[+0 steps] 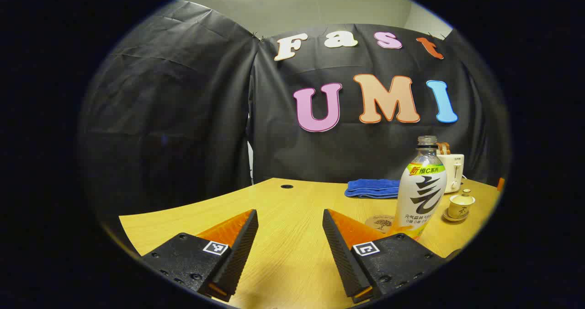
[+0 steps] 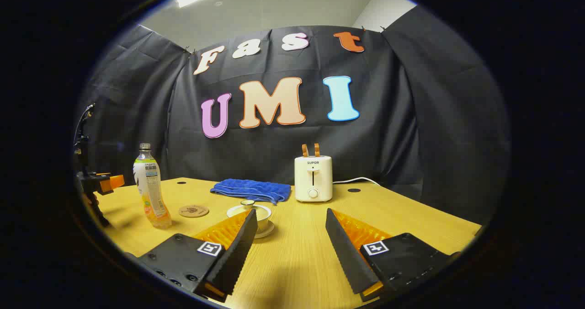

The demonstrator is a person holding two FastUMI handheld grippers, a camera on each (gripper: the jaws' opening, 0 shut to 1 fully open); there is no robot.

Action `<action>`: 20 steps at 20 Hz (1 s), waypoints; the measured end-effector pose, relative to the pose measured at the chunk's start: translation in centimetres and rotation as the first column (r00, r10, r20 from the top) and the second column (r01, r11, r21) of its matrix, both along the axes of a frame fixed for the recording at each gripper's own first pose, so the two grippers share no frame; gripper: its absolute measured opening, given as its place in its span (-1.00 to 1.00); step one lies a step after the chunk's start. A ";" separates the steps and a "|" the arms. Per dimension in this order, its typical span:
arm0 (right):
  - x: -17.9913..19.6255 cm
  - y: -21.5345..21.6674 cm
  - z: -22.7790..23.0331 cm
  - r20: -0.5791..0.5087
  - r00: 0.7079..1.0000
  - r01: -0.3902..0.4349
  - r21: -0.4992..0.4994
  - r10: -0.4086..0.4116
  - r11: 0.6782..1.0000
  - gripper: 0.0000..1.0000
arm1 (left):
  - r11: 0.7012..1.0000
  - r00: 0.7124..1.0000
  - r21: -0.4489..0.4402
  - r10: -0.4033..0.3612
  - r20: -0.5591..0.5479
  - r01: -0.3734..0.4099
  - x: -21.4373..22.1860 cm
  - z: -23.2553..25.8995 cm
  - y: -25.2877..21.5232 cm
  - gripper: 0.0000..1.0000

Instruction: Open the teacup lid with one hand, grasp the water bottle and pour water into the teacup with the other hand; after pouring, place the water bottle on the coaster and then close the teacup lid.

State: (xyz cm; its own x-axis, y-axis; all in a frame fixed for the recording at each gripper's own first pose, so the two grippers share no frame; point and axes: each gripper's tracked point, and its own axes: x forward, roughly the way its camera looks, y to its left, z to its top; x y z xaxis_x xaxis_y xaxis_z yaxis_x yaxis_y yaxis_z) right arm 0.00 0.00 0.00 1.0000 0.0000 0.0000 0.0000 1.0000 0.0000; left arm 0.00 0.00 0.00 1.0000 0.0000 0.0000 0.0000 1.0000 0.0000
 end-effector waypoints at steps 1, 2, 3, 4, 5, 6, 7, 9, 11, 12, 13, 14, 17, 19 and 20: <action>0.0 0.2 0.1 0.001 1.000 -0.005 -0.003 0.005 1.000 0.92 | 1.000 1.000 0.007 0.000 -0.008 0.000 0.1 -0.3 0.0 0.66; -0.1 0.1 0.1 0.003 1.000 -0.003 -0.002 0.003 1.000 0.91 | 1.000 1.000 0.018 -0.002 -0.016 0.002 0.0 -0.4 -0.2 0.67; -0.1 0.0 0.1 0.004 1.000 0.000 -0.001 0.000 1.000 0.92 | 0.999 1.000 0.036 -0.006 -0.008 0.006 -0.1 -0.2 -0.2 0.67; 0.0 -0.1 0.0 0.000 1.000 0.002 -0.001 -0.002 1.000 0.92 | 0.999 1.000 0.039 -0.012 -0.003 0.013 -0.1 -0.1 0.0 0.67; 0.1 0.0 -0.2 -0.009 1.000 0.002 -0.002 -0.002 1.000 0.92 | 0.999 1.000 0.037 -0.013 -0.005 0.013 -0.1 -0.1 -0.1 0.66; 0.2 -0.1 -0.5 -0.026 1.000 0.002 0.001 -0.002 1.000 0.92 | 0.999 1.000 0.039 -0.013 -0.006 0.013 -0.1 -0.1 0.0 0.67; 0.1 0.0 -0.2 -0.012 1.000 0.004 -0.002 -0.004 1.000 0.92 | 0.999 1.000 0.039 -0.013 -0.007 0.013 -0.1 -0.1 -0.1 0.65; 0.1 0.3 -0.5 -0.020 1.000 -0.014 0.000 0.014 1.000 0.91 | 0.999 1.000 0.040 -0.017 -0.010 0.018 -0.1 -0.2 -0.1 0.67; 0.2 0.5 -0.4 -0.023 0.999 -0.026 0.002 0.026 1.000 0.91 | 0.999 1.000 0.040 -0.029 -0.009 0.029 -0.2 -0.1 -0.2 0.67; 0.2 0.5 -0.5 -0.023 0.999 -0.027 0.001 0.027 1.000 0.92 | 0.998 0.999 0.040 -0.038 -0.010 0.038 -0.2 -0.1 -0.3 0.66; 0.1 0.4 -0.4 -0.021 0.999 -0.024 0.002 0.024 1.000 0.92 | 0.998 0.999 0.041 -0.042 -0.011 0.043 -0.3 -0.1 -0.3 0.66; 0.2 0.3 -0.3 -0.019 1.000 -0.019 0.001 0.019 1.000 0.92 | 0.998 0.999 0.039 -0.044 -0.010 0.044 -0.3 -0.1 -0.2 0.66; 0.2 0.2 -0.4 -0.019 1.000 -0.016 0.000 0.016 1.000 0.94 | 0.997 0.998 0.040 -0.059 -0.013 0.060 -0.4 -0.1 -0.4 0.67; 0.2 0.3 -0.4 -0.020 1.000 -0.015 0.001 0.015 1.000 0.96 | 0.998 0.999 0.041 -0.049 -0.012 0.049 -0.3 0.0 -0.4 0.65; 0.3 0.3 -0.4 -0.019 1.000 -0.015 0.001 0.015 1.000 0.94 | 0.998 0.999 0.041 -0.047 -0.013 0.048 -0.3 0.0 -0.4 0.67</action>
